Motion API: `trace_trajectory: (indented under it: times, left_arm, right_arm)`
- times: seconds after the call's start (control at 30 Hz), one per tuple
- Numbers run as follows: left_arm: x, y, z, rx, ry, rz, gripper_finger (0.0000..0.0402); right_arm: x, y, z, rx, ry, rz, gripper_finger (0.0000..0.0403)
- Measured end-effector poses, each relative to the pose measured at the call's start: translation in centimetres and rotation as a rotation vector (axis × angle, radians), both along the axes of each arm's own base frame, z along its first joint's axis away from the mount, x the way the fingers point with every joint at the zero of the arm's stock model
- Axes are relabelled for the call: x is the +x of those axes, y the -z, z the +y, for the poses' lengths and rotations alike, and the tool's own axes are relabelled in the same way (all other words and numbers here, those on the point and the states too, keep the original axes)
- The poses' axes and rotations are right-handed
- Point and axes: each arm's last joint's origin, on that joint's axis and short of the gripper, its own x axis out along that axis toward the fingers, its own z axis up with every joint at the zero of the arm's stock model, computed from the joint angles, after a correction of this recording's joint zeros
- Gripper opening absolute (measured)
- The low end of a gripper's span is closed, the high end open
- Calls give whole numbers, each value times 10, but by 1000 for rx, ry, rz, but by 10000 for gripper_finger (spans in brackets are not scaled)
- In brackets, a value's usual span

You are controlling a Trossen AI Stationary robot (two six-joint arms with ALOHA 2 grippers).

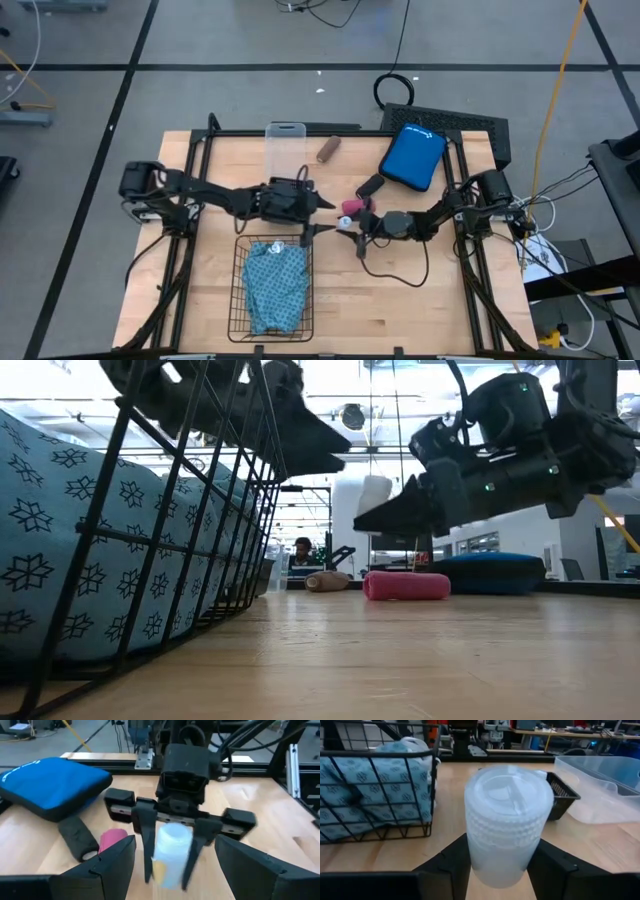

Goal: Pick & place medical supplies in basket/bin
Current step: Put the white pill bottle into the black bin

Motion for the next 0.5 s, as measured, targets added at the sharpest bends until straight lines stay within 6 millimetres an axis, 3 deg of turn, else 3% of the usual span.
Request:
trace_trajectory:
  times: [0.27, 0.5]
  left_arm:
    - [25, 12, -1, -4, 23, 28, 280]
    - [31, 18, -3, -10, 37, 44, 280]
  right_arm:
    - [3, -2, 2, 3, -49, -9, 152]
    - [3, 1, 2, 0, -48, 24, 152]
